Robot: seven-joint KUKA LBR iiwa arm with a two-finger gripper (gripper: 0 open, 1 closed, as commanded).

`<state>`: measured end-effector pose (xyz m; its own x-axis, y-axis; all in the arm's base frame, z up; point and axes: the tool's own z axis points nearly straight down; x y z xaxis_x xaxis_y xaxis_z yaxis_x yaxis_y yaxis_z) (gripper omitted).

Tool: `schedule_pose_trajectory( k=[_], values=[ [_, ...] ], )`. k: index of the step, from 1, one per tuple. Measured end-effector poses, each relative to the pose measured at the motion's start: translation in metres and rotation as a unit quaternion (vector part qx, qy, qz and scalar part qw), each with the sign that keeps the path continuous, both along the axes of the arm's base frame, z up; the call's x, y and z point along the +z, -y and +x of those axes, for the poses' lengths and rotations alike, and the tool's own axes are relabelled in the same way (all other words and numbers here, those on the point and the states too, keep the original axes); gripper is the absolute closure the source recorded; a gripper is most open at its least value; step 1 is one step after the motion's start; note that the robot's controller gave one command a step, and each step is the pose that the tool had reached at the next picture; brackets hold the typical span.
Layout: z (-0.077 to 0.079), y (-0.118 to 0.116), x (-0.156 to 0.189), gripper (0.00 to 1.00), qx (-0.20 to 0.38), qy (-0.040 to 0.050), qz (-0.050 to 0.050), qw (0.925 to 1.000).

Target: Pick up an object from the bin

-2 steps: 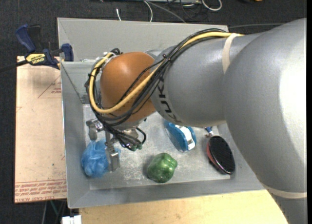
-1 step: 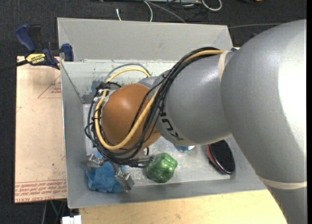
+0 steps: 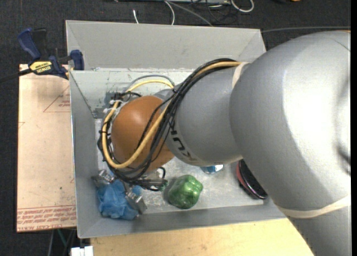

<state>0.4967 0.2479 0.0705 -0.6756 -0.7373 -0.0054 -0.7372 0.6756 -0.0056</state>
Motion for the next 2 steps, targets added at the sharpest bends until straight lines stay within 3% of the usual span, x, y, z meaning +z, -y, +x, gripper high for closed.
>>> schedule_pose_trajectory(
  k=[1, 2],
  values=[
    [0.0064, -0.0042, 0.0004, 1.0, 0.049, -0.0018, 0.004, 0.9988],
    [0.008, -0.004, 0.0005, 1.0, 0.058, -0.0024, 0.004, 0.9983]
  ],
)
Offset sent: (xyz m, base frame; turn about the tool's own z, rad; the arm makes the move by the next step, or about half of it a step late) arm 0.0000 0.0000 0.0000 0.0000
